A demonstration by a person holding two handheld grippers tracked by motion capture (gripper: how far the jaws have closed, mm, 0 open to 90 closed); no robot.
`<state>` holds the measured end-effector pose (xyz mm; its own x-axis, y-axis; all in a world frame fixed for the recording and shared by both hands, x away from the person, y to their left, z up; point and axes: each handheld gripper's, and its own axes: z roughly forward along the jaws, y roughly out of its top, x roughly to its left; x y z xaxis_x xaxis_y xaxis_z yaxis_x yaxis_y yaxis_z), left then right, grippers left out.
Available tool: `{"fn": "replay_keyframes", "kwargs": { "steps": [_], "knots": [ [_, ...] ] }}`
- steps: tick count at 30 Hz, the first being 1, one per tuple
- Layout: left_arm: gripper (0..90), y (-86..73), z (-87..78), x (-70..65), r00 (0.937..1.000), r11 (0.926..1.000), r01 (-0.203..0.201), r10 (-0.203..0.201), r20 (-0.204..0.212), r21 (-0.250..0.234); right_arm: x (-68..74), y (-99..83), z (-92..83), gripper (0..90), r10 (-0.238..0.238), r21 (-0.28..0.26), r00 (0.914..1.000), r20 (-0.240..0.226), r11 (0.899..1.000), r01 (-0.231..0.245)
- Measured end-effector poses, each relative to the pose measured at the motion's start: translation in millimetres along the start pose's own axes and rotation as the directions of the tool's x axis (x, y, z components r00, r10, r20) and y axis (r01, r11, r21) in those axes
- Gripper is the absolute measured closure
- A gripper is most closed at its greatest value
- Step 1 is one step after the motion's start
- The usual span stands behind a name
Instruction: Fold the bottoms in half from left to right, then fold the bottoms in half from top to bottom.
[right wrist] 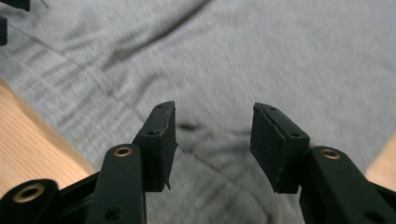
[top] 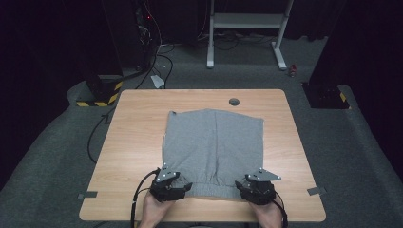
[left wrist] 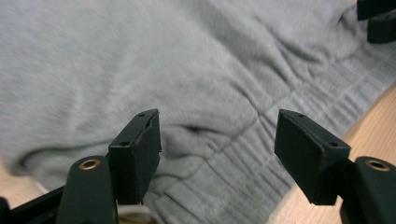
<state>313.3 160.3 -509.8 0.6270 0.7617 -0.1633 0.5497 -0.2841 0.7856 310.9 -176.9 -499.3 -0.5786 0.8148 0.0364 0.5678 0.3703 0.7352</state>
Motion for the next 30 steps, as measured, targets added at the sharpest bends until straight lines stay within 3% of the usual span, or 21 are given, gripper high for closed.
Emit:
{"fn": "replay_keyframes", "kwargs": {
  "steps": [6,11,14,20,22,27,28,29,30],
  "knots": [
    [32.0,10.5,-1.9,15.5,0.9991,0.9991,0.043,-0.043,0.001,-0.003,12.1,18.1,7.1,51.3,-0.03,-0.033,0.9987,-0.042,0.999,0.029],
    [32.2,18.0,3.3,32.0,0.9972,0.9974,0.067,-0.066,-0.034,0.027,22.6,28.8,19.6,51.7,-0.043,-0.043,0.9957,-0.082,0.998,0.039],
    [32.2,25.3,8.9,44.5,0.9942,0.9944,0.098,-0.097,-0.046,0.037,34.2,35.6,31.1,52.3,-0.065,-0.04,0.991,-0.117,0.997,0.06],
    [31.2,40.5,15.4,62.4,0.9917,0.9929,0.102,-0.096,-0.086,0.061,48.2,43.9,43.1,52.9,-0.098,-0.038,0.9836,-0.152,0.995,0.093],
    [31.0,45.8,15.6,71.7,0.9882,0.9899,0.127,-0.121,-0.093,0.063,53.8,46.8,48.3,53.0,-0.101,-0.038,0.9802,-0.171,0.995,0.095],
    [30.7,56.3,16.4,95.4,0.9759,0.9857,0.161,-0.151,-0.157,0.051,73.3,52.5,64.1,53.5,-0.135,-0.032,0.9656,-0.222,0.991,0.131],
    [31.0,57.9,17.2,98.9,0.9733,0.984,0.171,-0.16,-0.164,0.052,84.0,54.8,68.0,53.6,-0.159,-0.036,0.9573,-0.241,0.987,0.155],
    [31.0,60.4,18.8,103.4,0.9707,0.9825,0.176,-0.163,-0.177,0.061,84.0,54.8,68.0,53.6,-0.159,-0.036,0.9573,-0.241,0.987,0.155],
    [31.4,63.3,21.3,107.9,0.9674,0.9817,0.181,-0.167,-0.19,0.059,93.7,56.7,72.3,53.6,-0.185,-0.038,0.9456,-0.268,0.983,0.181]
  ]
}}
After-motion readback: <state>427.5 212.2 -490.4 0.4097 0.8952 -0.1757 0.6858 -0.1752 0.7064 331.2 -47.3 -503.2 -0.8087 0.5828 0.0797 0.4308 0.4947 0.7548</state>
